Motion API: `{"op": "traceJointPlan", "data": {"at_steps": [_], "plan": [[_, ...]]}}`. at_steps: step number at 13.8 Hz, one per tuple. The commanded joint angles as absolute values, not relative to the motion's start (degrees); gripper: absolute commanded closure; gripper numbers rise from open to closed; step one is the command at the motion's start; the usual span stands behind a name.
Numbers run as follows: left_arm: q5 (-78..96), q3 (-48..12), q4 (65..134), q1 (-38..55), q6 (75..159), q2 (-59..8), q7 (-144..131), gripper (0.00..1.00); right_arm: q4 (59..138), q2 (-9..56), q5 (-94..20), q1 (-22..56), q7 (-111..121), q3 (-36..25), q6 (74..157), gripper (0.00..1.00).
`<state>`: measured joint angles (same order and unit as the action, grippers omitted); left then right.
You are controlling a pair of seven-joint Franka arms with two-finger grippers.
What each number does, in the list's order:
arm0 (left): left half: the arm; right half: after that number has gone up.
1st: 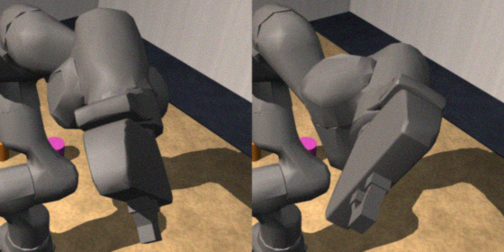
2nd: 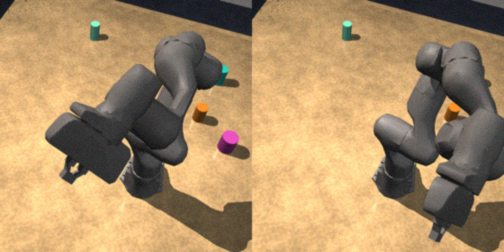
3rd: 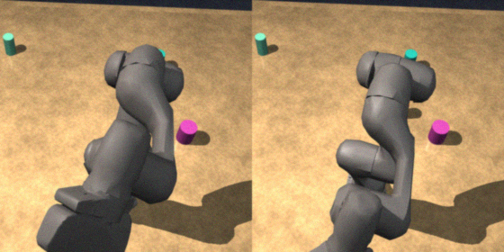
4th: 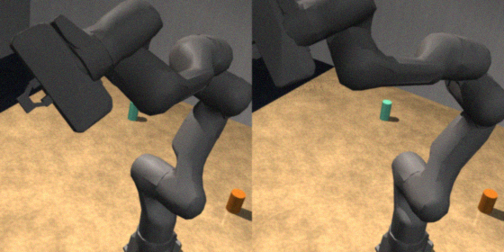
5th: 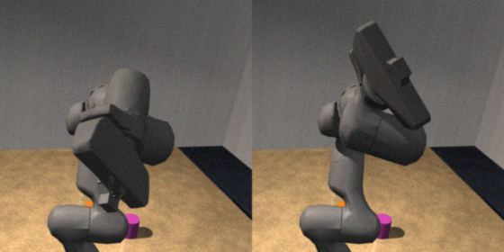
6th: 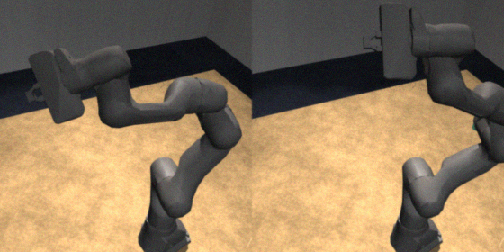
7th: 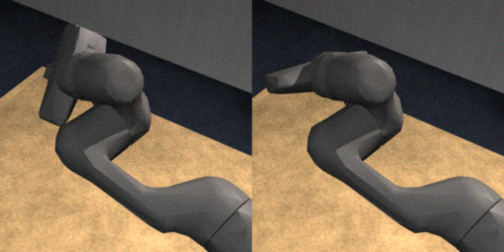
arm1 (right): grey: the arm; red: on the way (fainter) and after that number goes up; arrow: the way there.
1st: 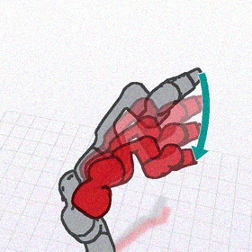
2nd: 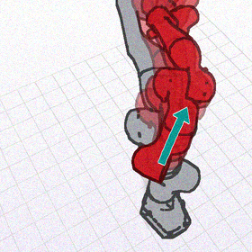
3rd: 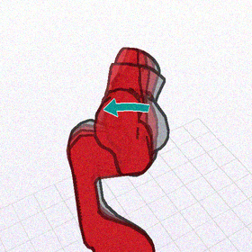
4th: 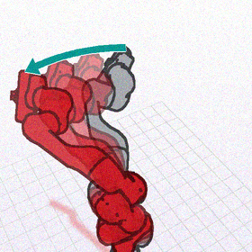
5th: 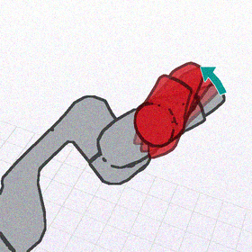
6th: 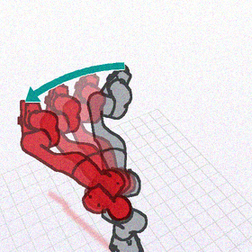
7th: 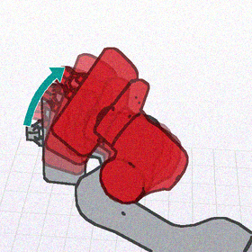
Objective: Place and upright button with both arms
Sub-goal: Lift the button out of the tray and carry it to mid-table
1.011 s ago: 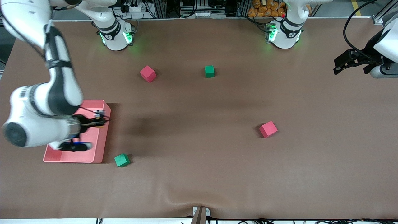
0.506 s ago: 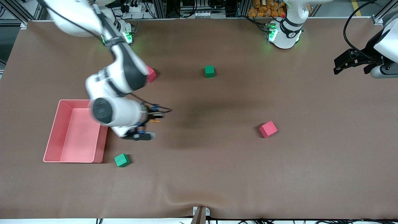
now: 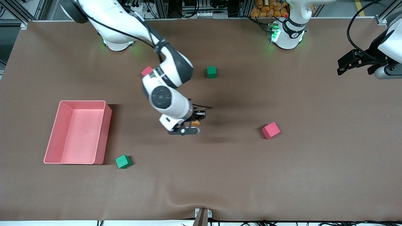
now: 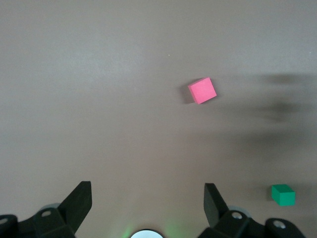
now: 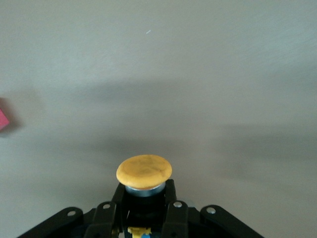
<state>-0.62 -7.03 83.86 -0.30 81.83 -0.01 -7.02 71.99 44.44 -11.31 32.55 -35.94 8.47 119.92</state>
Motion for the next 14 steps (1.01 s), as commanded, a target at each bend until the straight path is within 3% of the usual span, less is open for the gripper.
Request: {"op": "traceJointPlan", "data": {"at_steps": [1, 5, 14], "plan": [[-1.32, -7.29, 83.41, -0.7, 80.86, 0.18, -6.06, 0.0, 62.86, 52.71, -11.51, 36.99, -39.9, 7.47, 120.76, 1.0], [-0.79, -7.29, 84.63, -0.7, 80.86, -0.35, -6.24, 0.0, 62.05, 57.21, -11.25, 44.72, -43.77, 2.56, 127.43, 1.0], [1.22, -7.38, 85.17, 2.37, 81.56, -7.73, -7.38, 0.0, 60.73, 61.08, -11.16, 47.2, -44.65, 2.2, 131.57, 1.0]]}}
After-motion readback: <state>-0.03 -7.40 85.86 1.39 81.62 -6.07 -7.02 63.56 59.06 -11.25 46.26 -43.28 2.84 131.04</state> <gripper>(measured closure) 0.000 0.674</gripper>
